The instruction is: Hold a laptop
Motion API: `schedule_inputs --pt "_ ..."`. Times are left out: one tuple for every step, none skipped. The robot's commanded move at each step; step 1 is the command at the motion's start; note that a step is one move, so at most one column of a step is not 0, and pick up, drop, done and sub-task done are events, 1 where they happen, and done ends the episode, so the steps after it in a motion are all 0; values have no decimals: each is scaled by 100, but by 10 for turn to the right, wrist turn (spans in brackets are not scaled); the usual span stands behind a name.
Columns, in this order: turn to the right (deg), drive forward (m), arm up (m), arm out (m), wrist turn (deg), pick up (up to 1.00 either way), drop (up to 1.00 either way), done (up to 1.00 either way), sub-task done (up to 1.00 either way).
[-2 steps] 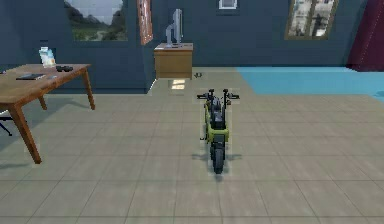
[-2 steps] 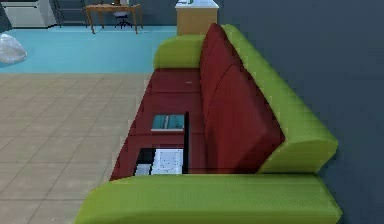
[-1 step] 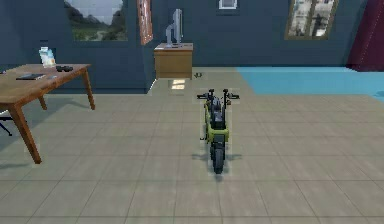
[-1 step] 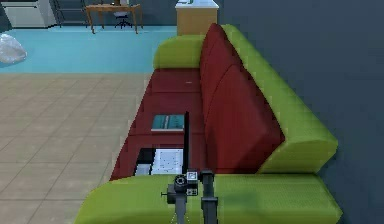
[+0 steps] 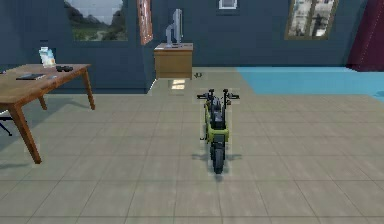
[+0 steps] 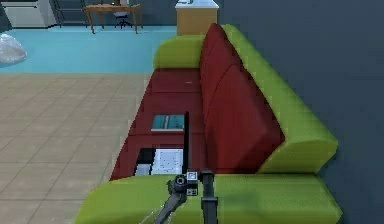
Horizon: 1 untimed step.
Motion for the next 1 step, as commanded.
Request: schedule_inputs --pt "0 0 0 0 450 0 0 0 0"
